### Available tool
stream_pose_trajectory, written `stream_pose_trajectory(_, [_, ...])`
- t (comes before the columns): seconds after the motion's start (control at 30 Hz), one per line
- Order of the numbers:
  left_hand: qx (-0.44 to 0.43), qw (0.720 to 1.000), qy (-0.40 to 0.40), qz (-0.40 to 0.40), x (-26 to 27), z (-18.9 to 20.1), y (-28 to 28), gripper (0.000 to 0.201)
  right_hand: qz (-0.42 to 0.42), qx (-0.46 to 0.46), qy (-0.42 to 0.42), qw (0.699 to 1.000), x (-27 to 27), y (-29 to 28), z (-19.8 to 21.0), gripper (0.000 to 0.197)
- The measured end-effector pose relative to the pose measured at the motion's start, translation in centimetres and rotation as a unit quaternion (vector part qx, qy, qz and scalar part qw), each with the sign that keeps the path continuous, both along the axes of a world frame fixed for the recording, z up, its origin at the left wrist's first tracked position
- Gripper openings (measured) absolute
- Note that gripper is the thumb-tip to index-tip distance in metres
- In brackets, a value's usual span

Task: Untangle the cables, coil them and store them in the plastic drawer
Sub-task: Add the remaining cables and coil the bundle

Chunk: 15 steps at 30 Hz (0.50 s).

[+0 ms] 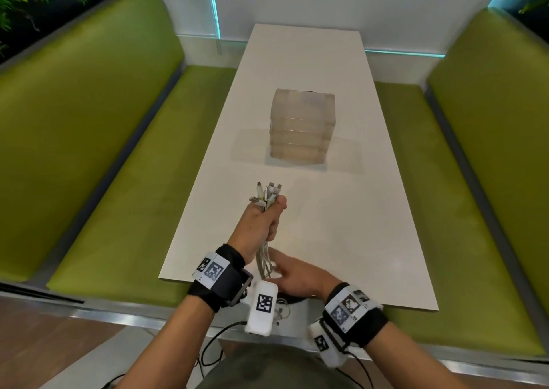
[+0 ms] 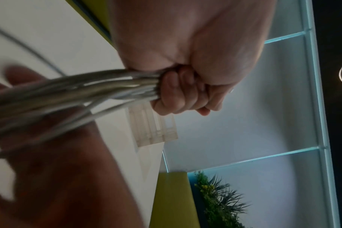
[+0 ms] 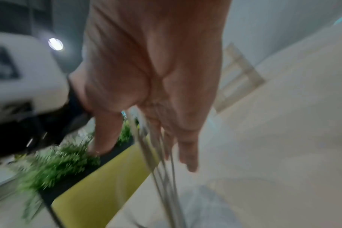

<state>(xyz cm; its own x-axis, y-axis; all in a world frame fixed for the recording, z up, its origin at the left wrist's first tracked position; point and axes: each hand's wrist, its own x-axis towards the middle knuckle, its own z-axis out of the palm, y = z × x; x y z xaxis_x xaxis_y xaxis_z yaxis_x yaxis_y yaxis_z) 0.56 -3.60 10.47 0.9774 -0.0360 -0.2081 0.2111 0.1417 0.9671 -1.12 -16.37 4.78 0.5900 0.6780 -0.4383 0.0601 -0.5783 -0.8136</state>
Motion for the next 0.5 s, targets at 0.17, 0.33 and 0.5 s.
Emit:
stream_pose_trajectory(0.17, [0.095,0.995,-0.023,-0.024,-0.4,-0.5,-0.3,0.019,-0.161,0.149,0.045,0.975,3.7,-2.9,3.3,0.095])
stream_pose_trajectory(0.33, [0.165,0.981,-0.058,-0.078,-0.3,-1.6,-1.8,0.093,-0.223,0.231,0.047,0.946,4.3,-0.9,5.4,0.040])
stream_pose_trajectory(0.5, [0.165,0.978,-0.099,-0.075,-0.1,-1.4,-1.6,0.105,-0.289,0.259,-0.017,0.921,3.2,0.2,5.1,0.040])
